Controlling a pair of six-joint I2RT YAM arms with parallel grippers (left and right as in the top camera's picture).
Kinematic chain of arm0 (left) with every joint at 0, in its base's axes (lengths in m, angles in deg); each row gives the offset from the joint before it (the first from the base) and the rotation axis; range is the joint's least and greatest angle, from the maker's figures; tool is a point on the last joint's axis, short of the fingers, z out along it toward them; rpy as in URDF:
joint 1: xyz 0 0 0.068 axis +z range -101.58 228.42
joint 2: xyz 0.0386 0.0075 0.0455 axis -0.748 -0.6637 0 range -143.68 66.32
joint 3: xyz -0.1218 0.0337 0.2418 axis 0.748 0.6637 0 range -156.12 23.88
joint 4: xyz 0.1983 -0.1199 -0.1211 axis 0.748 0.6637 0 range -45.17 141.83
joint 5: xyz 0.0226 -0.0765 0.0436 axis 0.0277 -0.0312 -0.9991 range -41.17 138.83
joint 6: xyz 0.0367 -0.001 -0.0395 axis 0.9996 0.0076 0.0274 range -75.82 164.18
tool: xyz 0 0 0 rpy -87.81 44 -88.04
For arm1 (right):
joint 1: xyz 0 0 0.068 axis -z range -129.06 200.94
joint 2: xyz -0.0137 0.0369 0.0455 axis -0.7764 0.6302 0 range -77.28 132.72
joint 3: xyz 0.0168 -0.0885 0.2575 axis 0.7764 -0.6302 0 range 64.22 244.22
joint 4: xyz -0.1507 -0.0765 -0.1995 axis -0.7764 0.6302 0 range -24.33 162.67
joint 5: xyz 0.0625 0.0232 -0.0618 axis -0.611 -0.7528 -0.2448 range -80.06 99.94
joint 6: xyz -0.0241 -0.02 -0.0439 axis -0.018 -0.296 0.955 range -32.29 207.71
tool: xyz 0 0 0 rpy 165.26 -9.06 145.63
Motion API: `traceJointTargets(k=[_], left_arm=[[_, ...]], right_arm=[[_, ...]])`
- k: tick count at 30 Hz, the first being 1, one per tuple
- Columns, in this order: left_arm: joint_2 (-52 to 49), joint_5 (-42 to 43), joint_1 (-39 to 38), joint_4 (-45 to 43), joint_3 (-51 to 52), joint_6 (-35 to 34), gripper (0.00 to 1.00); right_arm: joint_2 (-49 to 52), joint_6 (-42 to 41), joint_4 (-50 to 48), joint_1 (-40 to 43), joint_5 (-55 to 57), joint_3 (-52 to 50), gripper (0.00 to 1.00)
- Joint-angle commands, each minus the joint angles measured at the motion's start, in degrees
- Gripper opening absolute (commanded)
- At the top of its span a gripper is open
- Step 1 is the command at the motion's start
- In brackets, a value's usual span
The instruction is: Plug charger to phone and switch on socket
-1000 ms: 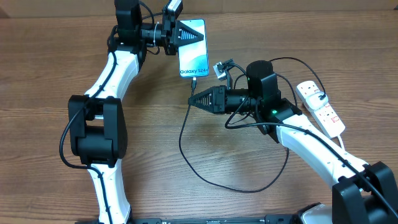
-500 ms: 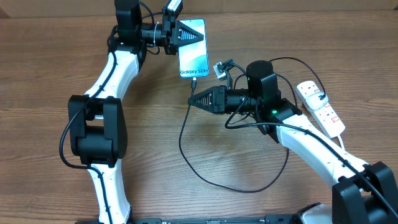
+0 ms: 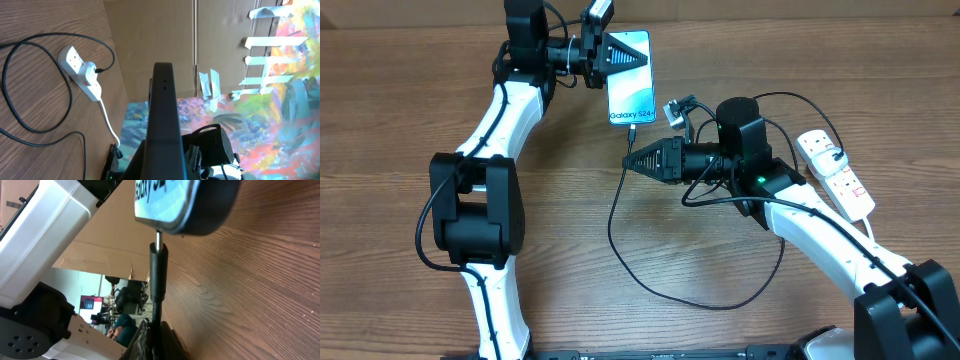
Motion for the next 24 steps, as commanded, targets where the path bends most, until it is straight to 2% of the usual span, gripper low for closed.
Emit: traceJointTargets(k=[1, 24], left_arm=[[0.79, 1.29, 0.04, -0.31, -0.57, -0.63, 0.04], [0.79, 1.36, -0.44, -2.64, -0.57, 0.81, 0.04]], right_arm=[[0.26, -0.61, -0.61, 0.15, -0.35, -0.11, 0.04], [0.26, -0.74, -1.44, 1.84, 2.25, -0.11, 0.04]])
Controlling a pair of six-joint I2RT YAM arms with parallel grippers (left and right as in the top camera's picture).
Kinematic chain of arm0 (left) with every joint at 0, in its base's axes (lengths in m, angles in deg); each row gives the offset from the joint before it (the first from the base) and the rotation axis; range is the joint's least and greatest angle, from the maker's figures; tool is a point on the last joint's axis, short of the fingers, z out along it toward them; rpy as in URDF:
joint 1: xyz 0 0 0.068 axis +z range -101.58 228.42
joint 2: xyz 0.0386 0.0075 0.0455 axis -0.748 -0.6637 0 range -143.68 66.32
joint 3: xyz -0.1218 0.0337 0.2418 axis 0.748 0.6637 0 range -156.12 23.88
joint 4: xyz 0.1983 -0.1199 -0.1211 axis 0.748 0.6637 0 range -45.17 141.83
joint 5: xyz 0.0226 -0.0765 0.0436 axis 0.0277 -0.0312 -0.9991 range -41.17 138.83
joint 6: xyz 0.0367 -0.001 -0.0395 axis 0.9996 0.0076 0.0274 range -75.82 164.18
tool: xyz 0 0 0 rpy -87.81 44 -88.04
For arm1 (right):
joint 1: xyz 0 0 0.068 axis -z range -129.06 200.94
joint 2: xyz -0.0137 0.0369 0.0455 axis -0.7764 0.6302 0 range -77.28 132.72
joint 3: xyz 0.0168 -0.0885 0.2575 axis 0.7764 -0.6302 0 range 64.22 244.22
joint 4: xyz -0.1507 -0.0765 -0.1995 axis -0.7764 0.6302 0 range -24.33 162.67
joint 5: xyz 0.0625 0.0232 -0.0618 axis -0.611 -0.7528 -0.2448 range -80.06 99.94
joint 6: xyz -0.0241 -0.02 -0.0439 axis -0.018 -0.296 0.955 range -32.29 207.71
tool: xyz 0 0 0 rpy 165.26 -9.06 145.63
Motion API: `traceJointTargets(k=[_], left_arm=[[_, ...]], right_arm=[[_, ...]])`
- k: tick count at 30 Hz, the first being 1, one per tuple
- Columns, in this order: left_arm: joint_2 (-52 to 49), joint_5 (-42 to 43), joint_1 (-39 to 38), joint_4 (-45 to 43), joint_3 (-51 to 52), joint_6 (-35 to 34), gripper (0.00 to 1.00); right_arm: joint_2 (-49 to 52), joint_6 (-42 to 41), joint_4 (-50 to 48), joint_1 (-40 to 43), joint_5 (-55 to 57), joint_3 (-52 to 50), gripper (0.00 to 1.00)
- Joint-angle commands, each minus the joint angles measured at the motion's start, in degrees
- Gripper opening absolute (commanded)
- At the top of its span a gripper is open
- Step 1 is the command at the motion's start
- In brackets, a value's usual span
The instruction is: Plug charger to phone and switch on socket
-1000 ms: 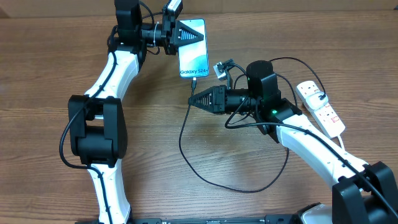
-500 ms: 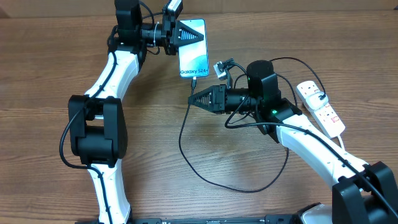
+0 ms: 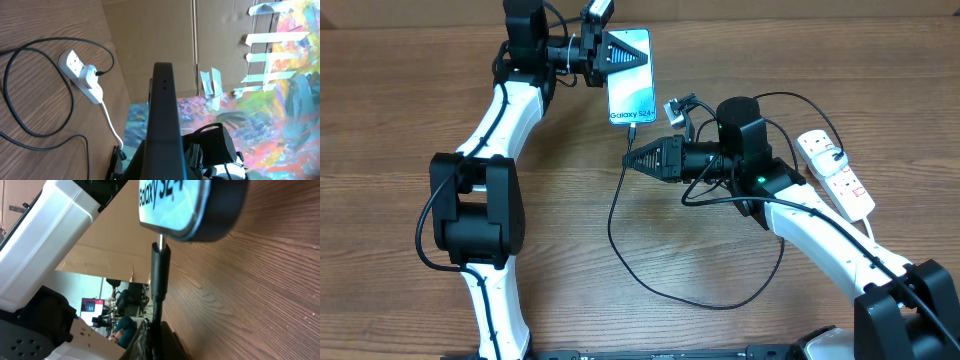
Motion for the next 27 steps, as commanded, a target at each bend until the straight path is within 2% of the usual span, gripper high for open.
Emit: traceJointTargets(k=[1, 9, 19, 23, 26, 27], left_arm=[[0.79, 1.42, -0.39, -0.61, -0.57, 0.76, 0.04], [0.79, 1.42, -0.42, -0.72, -0.57, 2.01, 0.04], [0.79, 1.40, -0.76, -0.76, -0.57, 2.34, 0.04], [0.79, 1.40, 0.02, -0.74, -0.57, 7.15, 0.04], [0.79, 1.40, 2.10, -1.03, -0.57, 9.86, 0.04], [0.79, 1.40, 3.19, -1.36, -0.57, 10.38, 0.04]], right_arm=[[0.26, 0.42, -0.57, 2.25, 1.70, -0.11, 0.04], [0.26, 1.70, -1.31, 5.25, 1.70, -0.11, 0.04], [0.26, 1.73, -2.47, 4.20, 3.69, -0.11, 0.04], [0.26, 5.75, 6.38, 2.95, 9.79, -0.11, 0.04], [0.26, 9.57, 15.98, -0.70, 21.73, -0.11, 0.07], [0.26, 10.58, 18.10, -2.47, 25.51, -0.11, 0.11]])
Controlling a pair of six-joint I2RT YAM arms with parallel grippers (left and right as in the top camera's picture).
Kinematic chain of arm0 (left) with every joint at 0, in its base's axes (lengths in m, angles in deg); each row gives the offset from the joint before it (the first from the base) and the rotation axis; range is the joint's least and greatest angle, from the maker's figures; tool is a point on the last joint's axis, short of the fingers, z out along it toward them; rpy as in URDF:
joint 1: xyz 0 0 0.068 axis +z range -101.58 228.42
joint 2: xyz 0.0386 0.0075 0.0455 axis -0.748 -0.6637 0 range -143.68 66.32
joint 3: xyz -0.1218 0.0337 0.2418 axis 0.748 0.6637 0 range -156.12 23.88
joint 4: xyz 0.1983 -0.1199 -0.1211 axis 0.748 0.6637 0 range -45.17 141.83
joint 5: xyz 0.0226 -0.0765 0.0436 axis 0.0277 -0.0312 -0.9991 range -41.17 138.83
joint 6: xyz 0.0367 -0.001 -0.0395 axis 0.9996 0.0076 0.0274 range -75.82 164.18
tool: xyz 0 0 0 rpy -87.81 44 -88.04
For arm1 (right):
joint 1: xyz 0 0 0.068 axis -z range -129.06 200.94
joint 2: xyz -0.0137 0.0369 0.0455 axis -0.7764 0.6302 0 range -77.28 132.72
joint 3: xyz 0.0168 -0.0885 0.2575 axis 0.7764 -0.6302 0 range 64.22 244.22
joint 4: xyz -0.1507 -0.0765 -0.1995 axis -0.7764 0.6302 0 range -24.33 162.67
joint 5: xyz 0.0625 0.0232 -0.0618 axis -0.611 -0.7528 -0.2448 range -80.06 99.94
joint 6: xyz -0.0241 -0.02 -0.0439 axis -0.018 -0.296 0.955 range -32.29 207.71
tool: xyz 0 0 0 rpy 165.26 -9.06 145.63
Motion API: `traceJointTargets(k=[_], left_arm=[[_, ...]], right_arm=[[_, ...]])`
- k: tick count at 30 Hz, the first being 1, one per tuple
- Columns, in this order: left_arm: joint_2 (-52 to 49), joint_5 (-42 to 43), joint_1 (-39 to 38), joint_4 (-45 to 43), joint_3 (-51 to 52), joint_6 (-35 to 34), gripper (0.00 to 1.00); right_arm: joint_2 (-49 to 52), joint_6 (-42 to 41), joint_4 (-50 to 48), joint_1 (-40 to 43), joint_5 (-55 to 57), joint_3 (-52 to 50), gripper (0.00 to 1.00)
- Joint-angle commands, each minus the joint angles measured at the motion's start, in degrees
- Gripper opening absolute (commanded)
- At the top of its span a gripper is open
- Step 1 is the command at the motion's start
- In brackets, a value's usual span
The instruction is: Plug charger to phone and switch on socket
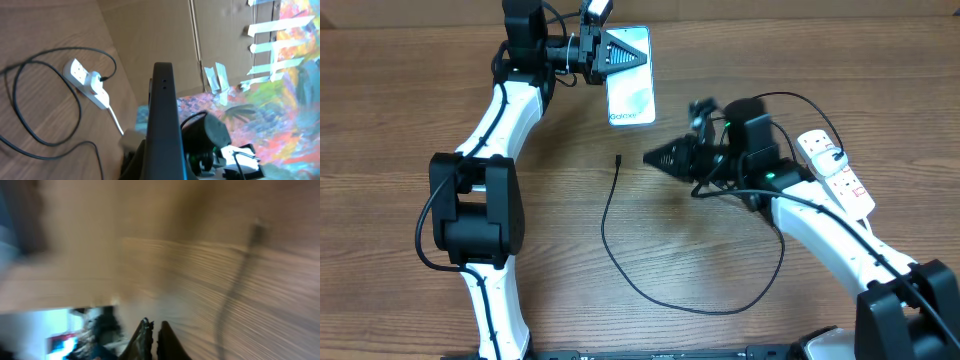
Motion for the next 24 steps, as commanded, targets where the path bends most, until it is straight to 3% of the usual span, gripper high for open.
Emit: traceJointTargets(k=[1, 3, 9, 14, 19, 24], left_arm=[[0.79, 1.29, 4.04, -1.18, -0.57, 4.92, 0.04], [0.79, 1.29, 6.95, -1.62, -0.57, 5.60, 0.04], [0.79, 1.29, 15.89, -0.22, -0.57, 5.90, 0.04], [0.79, 1.29, 18.78, 1.84, -0.57, 6.43, 0.04], [0.79, 1.29, 18.91, 1.81, -0.57, 6.43, 0.04], [0.79, 1.29, 18.73, 1.84, -0.57, 7.78, 0.04]], right_arm=[[0.22, 5.79, 4.07, -5.95, 16.52, -0.09, 0.15], [0.22, 6.64, 5.46, -10.03, 24.39, -0.09, 0.23], [3.67, 6.60, 5.97, -17.75, 47.34, 0.31, 0.33], [14.73, 9.86, 9.44, -18.14, 47.89, 9.31, 0.45], [23.17, 9.51, 17.75, -18.45, 49.90, 22.21, 0.45], [26.10, 9.18, 18.32, -20.72, 50.42, 25.09, 0.45]])
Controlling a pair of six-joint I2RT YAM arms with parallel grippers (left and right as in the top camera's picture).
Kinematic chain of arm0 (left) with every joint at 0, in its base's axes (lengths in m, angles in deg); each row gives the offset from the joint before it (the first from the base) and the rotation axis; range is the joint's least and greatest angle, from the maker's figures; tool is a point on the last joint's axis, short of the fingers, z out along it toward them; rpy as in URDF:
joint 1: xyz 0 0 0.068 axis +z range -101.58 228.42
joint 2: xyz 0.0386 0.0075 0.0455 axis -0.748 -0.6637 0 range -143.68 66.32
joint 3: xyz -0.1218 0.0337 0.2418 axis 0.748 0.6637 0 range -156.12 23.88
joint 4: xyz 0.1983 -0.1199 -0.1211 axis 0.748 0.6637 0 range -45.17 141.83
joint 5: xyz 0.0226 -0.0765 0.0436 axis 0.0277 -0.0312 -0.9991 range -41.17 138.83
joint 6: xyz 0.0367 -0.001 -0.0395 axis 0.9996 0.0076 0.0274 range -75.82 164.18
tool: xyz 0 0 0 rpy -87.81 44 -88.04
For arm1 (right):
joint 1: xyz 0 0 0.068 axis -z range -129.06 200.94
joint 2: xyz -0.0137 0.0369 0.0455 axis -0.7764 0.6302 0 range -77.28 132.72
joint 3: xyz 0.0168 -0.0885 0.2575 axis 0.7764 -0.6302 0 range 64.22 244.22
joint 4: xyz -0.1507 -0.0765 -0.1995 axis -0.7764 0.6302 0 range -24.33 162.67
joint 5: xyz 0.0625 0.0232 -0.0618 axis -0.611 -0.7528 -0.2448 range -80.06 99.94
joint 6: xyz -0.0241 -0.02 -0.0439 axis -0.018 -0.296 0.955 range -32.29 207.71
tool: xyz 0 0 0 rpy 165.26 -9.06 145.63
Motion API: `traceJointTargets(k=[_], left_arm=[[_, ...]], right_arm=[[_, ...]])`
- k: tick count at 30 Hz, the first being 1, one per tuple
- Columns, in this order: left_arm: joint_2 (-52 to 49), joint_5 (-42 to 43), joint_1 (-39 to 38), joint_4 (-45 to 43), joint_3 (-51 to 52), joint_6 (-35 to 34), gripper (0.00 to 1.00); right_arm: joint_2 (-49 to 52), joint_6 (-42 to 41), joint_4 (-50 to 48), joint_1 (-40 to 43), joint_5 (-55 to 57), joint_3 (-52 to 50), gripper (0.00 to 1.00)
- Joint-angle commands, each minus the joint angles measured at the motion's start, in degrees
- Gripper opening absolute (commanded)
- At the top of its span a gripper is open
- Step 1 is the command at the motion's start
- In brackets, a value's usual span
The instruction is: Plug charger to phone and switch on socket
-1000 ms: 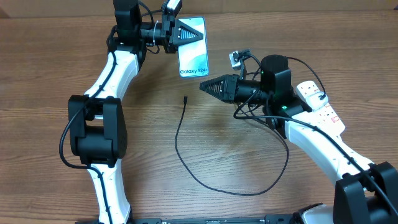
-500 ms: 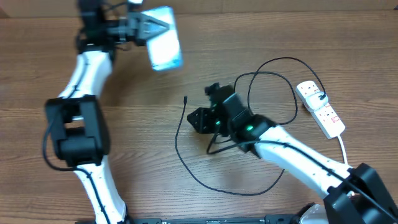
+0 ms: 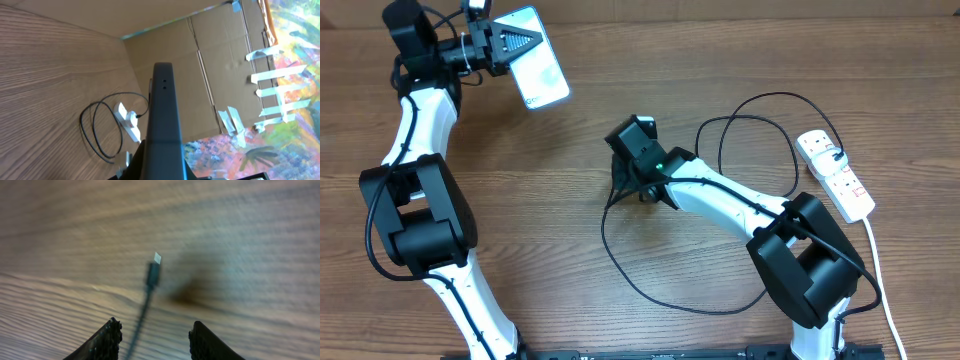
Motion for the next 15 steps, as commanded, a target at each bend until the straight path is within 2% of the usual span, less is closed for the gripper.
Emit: traceJointTargets(k=[1, 15], left_arm=[[0.79, 1.14, -0.11, -0.22, -0.57, 2.08, 0.04], [0.79, 1.14, -0.11, -0.22, -0.57, 2.08, 0.04]], right_arm=[[1.25, -0.68, 0.15, -2.45, 2.54, 1.51, 0.45], [6.99, -2.56, 1.03, -6.78, 10.03, 1.51, 0.37]])
